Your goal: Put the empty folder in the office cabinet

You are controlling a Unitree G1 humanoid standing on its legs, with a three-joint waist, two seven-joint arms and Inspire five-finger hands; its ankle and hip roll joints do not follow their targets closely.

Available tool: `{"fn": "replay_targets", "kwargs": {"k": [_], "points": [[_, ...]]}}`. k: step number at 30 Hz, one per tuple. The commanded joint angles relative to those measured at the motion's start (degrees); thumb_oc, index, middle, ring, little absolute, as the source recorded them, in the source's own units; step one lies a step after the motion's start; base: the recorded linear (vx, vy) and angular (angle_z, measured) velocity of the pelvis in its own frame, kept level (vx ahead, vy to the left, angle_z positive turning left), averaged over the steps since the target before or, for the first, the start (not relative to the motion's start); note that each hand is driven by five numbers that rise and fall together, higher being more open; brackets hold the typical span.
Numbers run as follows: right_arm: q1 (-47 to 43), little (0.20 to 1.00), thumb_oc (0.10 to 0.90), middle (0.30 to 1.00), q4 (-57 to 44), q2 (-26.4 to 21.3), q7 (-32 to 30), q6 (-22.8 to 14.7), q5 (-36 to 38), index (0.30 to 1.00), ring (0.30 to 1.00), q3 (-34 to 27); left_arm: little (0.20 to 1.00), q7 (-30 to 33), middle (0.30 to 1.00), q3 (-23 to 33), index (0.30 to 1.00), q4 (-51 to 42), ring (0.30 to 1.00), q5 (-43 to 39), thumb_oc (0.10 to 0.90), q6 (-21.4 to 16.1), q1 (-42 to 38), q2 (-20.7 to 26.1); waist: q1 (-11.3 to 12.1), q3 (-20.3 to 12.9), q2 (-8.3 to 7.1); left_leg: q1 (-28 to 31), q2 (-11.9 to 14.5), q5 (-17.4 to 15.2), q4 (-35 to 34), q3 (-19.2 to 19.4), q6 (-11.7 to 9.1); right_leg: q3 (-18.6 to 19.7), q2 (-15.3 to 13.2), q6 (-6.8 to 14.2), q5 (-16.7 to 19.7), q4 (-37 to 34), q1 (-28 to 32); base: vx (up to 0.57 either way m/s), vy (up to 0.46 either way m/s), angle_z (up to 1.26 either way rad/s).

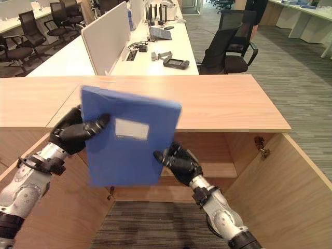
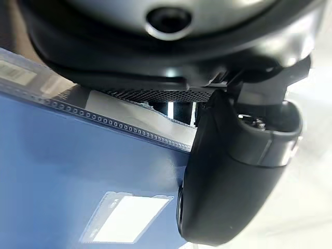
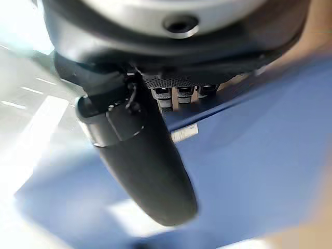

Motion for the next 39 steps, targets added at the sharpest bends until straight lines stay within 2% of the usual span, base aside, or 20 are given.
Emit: {"fn": "replay_targets", "kwargs": {"k": [1,5,13,19,20,27,39], "points": [[-13.4,0.9,0.8,0.9,-13.0,11.2,10.7,-1.7,0.5,0.9,0.9,4.5,0.3,-8.2,0.3,-9.8,0.3,-6.2,0.3,-3.5,0.4,-0.7,-12.9,-4.7,-0.6,-2.2,-0.37,1.7,-0.5,-4.6,-0.3,-1.4,-1.0,-1.1,-1.2,3.3,-9.0,2.3,3.2,0.0,0.0,0.0],[-13.7,0.9,0.8,0.9,-12.7,10.4,10.8,-1.5,0.8,0.9,0.9,5.4,0.3,-9.1,0.3,-11.5,0.3,-7.3,0.3,-3.9,0.4,-0.7,-14.1,-2.4,-0.4,-2.2,-0.42,1.7,-0.5,-4.5,-0.3,-1.4,-1.0,-1.1,-1.2,3.4,-8.9,2.2,3.2,0.0,0.0,0.0],[-14.6,0.9,0.8,0.9,-13.1,12.1,10.9,-1.6,0.5,0.9,0.9,6.0,0.3,-8.8,0.3,-11.5,0.3,-8.4,0.3,-3.9,0.4,-0.8,-14.0,-3.7,-0.4,-2.1,-0.48,1.6,-0.5,-4.5,-0.3,-1.4,-1.0,-1.1,-1.2,3.3,-8.9,2.1,3.1,0.0,0.0,0.0],[-14.9,0.9,0.8,0.9,-13.6,13.5,10.8,-2.3,0.5,0.9,0.9,5.2,0.3,-7.8,0.3,-9.2,0.3,-8.1,0.3,-4.0,0.4,-1.6,-12.4,-7.3,-0.3,-2.1,-0.51,1.6,-0.5,-4.4,-0.3,-1.4,-0.9,-1.0,-1.2,3.3,-9.0,2.0,3.2,0.0,0.0,0.0],[-14.7,0.9,0.8,0.9,-13.8,14.8,10.4,-2.8,0.7,0.9,0.9,4.2,0.3,-6.5,0.3,-7.3,0.3,-7.4,0.3,-3.7,0.4,-2.5,-11.2,-10.2,-0.3,-2.1,-0.52,1.6,-0.5,-4.5,-0.3,-1.5,-0.9,-0.9,-1.2,3.2,-9.1,2.0,3.3,0.0,0.0,0.0],[-14.0,0.9,0.8,0.9,-15.2,16.7,9.4,-4.1,1.3,0.9,0.9,2.1,0.3,-3.5,0.3,-3.3,0.3,-5.9,0.3,-3.7,0.4,-3.9,-7.7,-16.1,-0.3,-2.2,-0.5,1.7,-0.5,-4.6,-0.3,-1.5,-0.7,-0.8,-1.1,3.0,-9.2,2.1,3.4,0.0,0.0,0.0],[-14.8,0.9,0.8,0.9,-15.7,18.6,8.3,-5.5,2.0,0.9,0.9,0.2,0.3,-1.4,0.3,-0.3,0.3,-4.0,0.3,-3.2,0.4,-5.1,-5.5,-19.4,0.0,-2.3,-0.45,1.7,-0.3,-4.6,-0.3,-0.8,-0.8,-1.1,-0.9,2.9,-9.0,1.8,3.2,0.0,0.001,-0.01]]}}
